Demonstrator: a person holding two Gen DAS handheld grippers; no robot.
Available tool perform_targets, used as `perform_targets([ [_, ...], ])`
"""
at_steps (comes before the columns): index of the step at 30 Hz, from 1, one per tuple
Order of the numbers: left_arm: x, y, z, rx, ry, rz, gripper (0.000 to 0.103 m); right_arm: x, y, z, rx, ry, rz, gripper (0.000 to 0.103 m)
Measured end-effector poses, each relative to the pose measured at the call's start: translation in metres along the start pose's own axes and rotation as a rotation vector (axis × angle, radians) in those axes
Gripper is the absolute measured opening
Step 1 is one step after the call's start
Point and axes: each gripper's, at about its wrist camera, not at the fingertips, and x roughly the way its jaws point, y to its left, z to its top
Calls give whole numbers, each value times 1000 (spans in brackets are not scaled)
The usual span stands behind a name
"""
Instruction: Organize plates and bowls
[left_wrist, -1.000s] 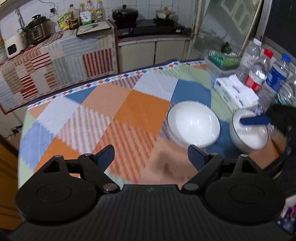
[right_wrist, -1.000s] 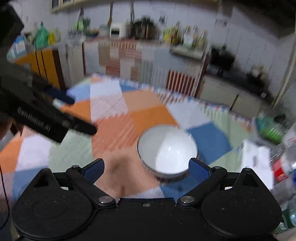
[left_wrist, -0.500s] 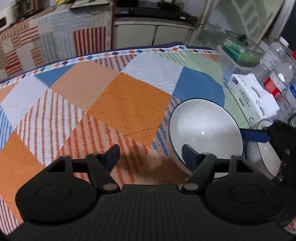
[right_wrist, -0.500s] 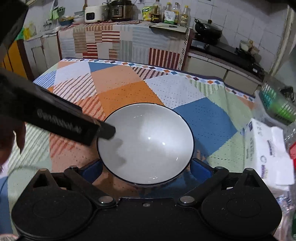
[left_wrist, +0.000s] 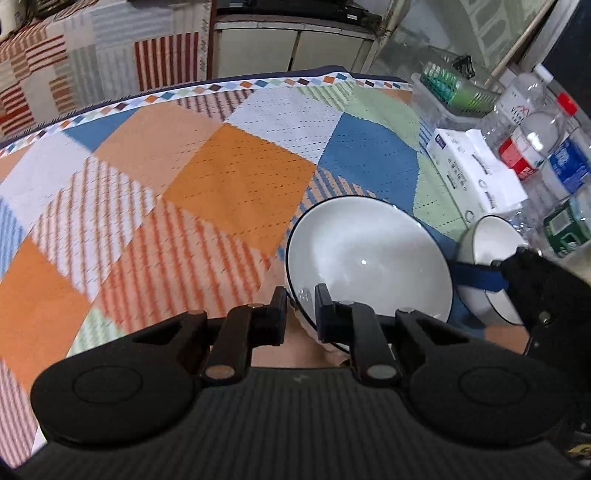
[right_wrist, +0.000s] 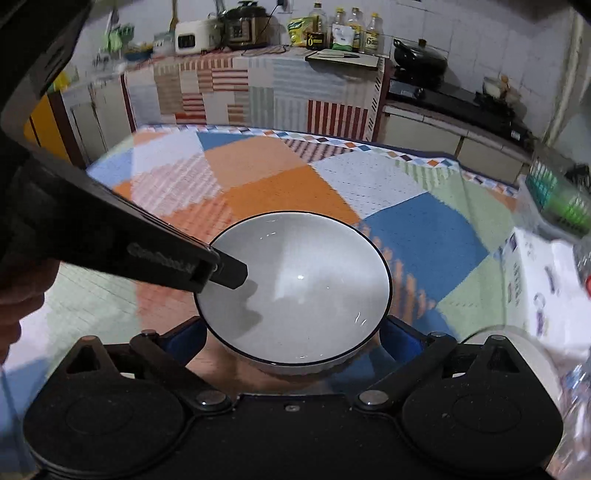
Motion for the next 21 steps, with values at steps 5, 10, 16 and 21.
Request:
perform_targets([
  [5,-37,5,-22,-12,-3,1,14,-30,26,-8,0,-31,30,101],
  [10,-63,10,-47,-27,-26,23,14,-51,50,-16,-64,-41,50,102],
  [16,-61,21,-69,-39,-37,37,14,-50,58,-20,-52,-14,109,102],
  [21,-49,27,-84,-48,-36,24,14,-37,63,-29,-54,35,122,102],
])
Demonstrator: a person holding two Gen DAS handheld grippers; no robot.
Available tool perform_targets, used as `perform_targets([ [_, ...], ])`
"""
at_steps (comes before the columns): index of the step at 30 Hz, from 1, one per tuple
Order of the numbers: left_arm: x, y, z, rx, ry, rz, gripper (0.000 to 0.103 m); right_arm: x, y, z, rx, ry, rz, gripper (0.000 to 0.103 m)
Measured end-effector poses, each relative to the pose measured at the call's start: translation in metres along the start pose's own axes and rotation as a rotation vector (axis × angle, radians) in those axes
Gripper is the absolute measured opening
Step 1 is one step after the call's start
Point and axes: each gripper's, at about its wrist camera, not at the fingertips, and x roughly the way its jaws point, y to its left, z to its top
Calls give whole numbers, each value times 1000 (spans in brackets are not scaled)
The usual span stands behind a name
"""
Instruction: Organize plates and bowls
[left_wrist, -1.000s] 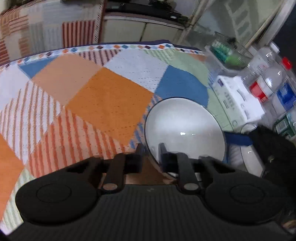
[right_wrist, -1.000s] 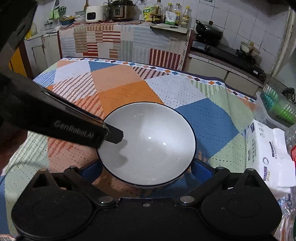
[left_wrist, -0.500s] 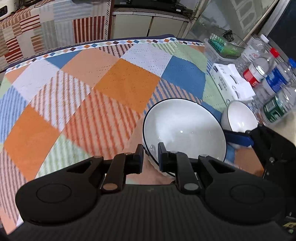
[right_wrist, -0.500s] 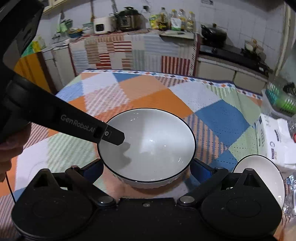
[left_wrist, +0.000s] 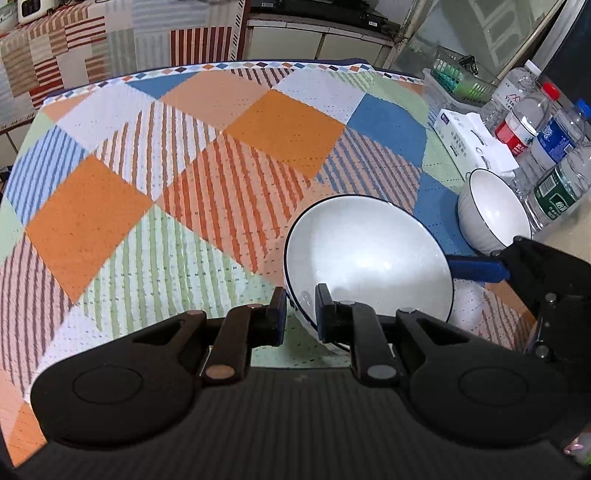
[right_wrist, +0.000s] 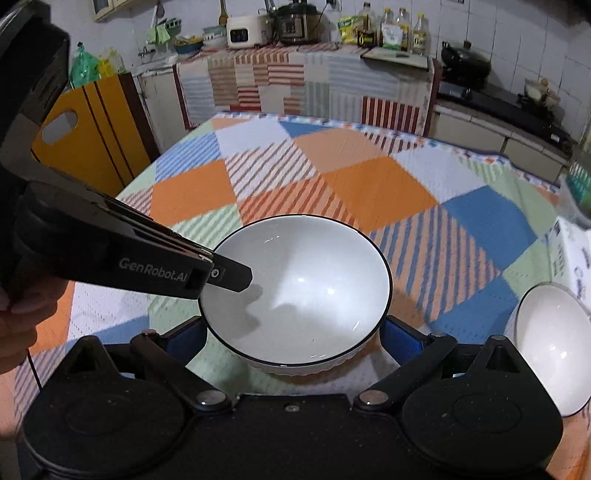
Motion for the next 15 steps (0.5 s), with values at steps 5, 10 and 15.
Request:
perform_targets([
  [5,12,-1,-9,19,13,19,15,15,-3,-6,16,51,23,102],
  [10,11,-5,-13,44,19,47,15,21,7,-9,-47,71,-16,102],
  [15,-8,-14,-10,51,40,58,26,12,11,-12,-55,64,-28,101],
])
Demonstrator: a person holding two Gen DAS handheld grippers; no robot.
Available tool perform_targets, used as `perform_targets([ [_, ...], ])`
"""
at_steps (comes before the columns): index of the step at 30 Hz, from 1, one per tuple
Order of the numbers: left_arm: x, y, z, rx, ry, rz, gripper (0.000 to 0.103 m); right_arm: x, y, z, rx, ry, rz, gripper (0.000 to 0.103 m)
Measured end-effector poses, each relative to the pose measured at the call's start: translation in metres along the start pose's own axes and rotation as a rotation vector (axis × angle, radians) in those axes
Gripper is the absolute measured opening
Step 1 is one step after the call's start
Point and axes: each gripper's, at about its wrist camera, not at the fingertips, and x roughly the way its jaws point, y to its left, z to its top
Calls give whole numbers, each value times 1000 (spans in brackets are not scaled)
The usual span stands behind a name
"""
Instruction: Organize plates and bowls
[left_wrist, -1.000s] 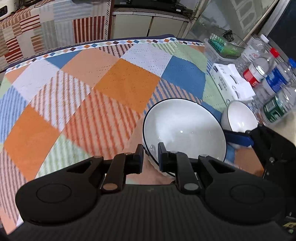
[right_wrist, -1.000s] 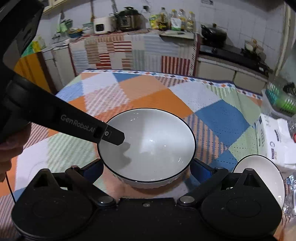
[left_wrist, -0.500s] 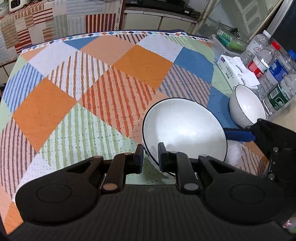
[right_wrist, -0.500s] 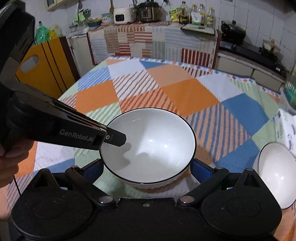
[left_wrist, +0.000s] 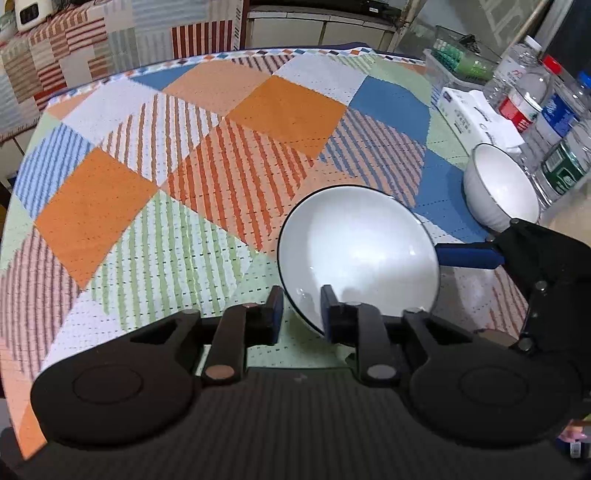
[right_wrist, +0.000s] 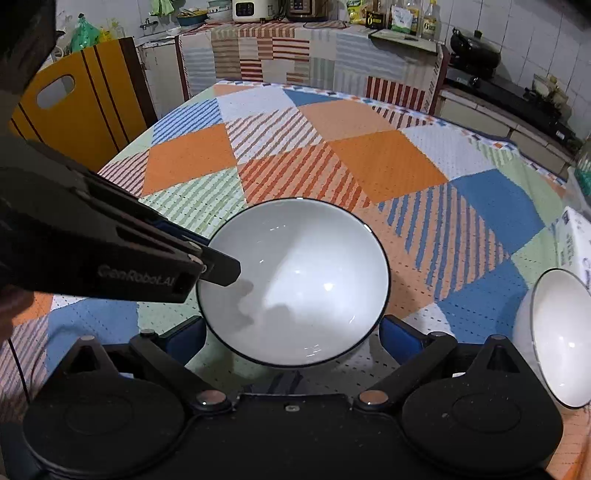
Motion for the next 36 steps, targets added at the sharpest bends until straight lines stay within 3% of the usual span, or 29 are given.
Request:
perform_targets([
  [1,-4,-2,0,12,2,4,32,-3,0,0,-4,5,10,101],
  [6,-31,-18,2,55,42,55,44,-27,-4,-1,-3,-23,38,101],
  [13,-83,-40,6,120,-31,51,66,-82,-16,-12,14,-112,-4,101],
  [18,-107,-58,14,167,-62,11,67,-129,-34,-23,89,-191,-24,101],
  [22,-121,-71,26,190,-101,-36,67,-148,-45,-36,127,-191,-52,101],
  [28,-121,-91,46,191,-115,-73,67,-153,-63,-58,236,-202,-62,101],
  [33,-106,-108,56,222,-95,-79,67,-154,-80,-61,243,-194,-109,101],
  [36,-93,-116,60,230,-89,-43,67,-150,-96,-62,238,-161,-162,101],
])
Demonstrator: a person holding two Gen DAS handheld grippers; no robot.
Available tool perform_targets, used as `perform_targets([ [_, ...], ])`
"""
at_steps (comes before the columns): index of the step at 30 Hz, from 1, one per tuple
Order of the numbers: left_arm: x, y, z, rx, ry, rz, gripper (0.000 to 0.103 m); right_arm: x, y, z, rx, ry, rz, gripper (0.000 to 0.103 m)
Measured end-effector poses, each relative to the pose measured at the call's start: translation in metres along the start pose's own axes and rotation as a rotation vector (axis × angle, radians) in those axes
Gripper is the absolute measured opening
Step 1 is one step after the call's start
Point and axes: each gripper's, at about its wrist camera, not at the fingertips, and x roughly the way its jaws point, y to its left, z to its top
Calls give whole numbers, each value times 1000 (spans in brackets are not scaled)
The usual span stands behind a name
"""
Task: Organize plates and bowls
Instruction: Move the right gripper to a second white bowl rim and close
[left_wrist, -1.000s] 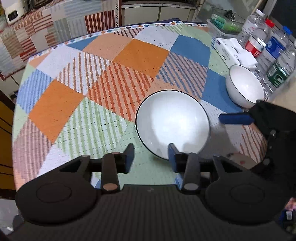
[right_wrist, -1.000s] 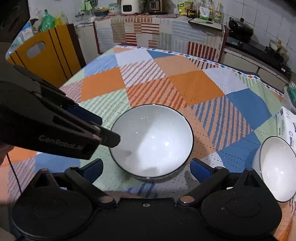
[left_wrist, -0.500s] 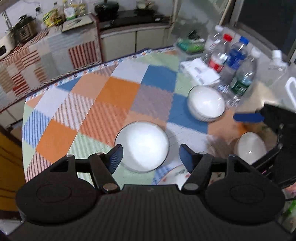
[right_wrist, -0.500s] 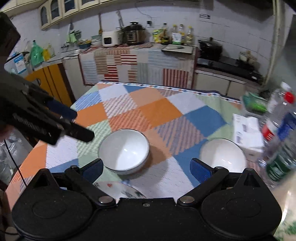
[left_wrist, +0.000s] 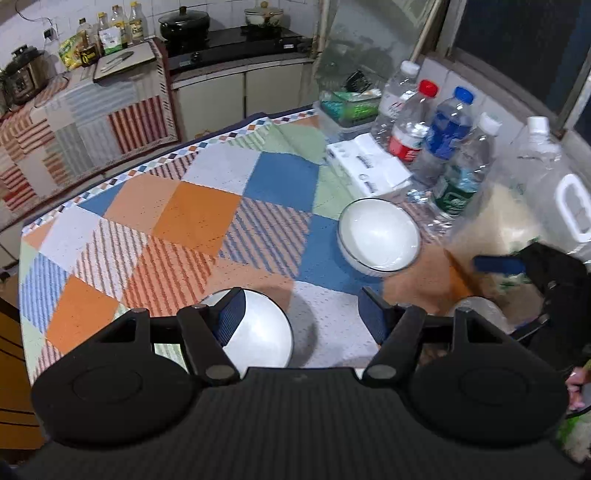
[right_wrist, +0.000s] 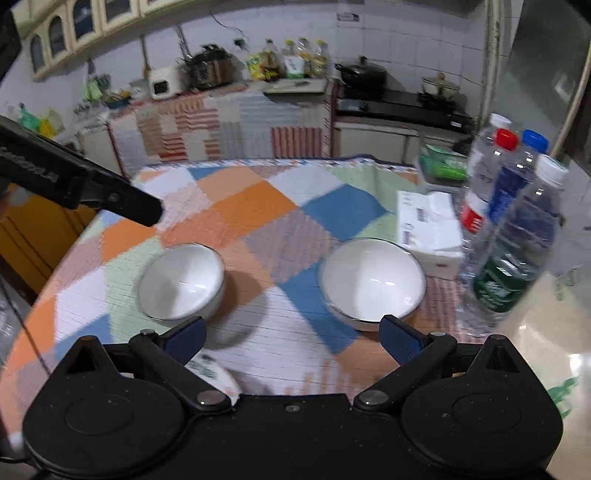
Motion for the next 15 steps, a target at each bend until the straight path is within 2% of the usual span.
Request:
perform_targets([
  [2,11,-5,3,14,5,31,67,5,-9,3,11,11,-35,101],
  [9,47,-22,13,33,29,15,67,38,-37,8,-7,84,-70,101],
  [13,74,-36,17,55,51,13,67,71,-57,3,93,149,-49,101],
  [15,85,-39,17,52,8,8,67,85,-64,0,119,176,-42,101],
])
